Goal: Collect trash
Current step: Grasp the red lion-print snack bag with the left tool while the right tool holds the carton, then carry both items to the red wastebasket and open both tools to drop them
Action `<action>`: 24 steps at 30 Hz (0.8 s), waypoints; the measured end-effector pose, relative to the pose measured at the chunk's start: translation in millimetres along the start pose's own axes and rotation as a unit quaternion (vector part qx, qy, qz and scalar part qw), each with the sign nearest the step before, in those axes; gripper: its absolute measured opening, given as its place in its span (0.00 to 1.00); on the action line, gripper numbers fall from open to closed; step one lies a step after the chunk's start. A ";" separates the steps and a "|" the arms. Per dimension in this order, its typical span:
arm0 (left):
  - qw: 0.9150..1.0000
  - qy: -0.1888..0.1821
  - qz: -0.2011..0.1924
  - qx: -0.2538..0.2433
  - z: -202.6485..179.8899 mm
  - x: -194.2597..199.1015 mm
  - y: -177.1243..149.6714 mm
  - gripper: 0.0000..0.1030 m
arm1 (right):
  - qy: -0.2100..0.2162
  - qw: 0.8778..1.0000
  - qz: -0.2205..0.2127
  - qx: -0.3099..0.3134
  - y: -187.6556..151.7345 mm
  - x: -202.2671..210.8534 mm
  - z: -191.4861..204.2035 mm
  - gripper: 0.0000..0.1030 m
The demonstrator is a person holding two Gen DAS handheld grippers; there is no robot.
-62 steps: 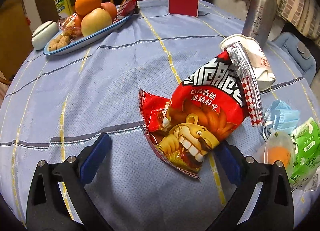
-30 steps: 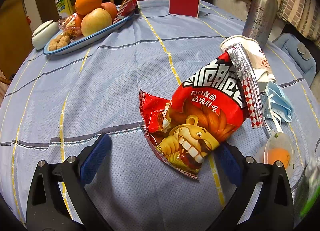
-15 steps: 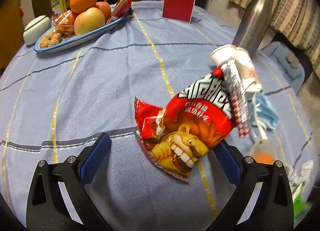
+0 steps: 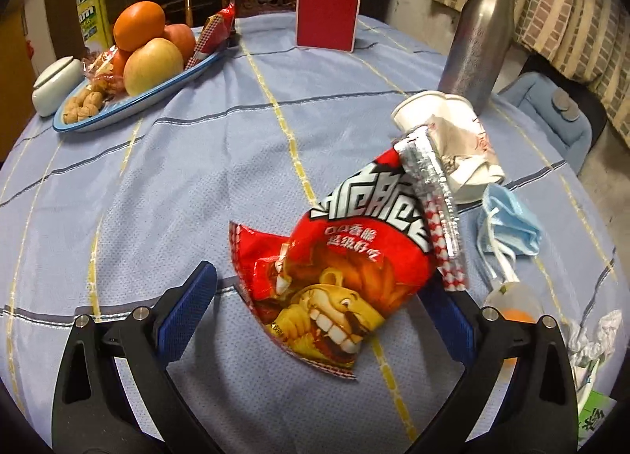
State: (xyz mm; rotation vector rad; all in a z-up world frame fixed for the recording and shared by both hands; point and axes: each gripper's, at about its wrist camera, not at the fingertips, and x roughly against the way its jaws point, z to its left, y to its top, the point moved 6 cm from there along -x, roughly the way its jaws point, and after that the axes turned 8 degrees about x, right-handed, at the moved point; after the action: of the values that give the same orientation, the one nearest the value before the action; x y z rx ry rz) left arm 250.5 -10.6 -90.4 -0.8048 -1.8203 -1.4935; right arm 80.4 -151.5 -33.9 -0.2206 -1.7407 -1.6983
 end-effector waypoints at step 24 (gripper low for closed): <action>0.989 -0.122 -0.082 0.007 -23.1 79.9 8.4 0.55 | 0.047 0.994 -0.087 -0.049 27.0 54.8 -9.5 0.61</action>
State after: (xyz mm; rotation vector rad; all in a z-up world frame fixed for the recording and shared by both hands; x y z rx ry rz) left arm 210.8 -27.2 -18.7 -0.8818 -2.1183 -1.5370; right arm 57.8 -175.2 18.5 -0.0334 -1.6495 -1.8903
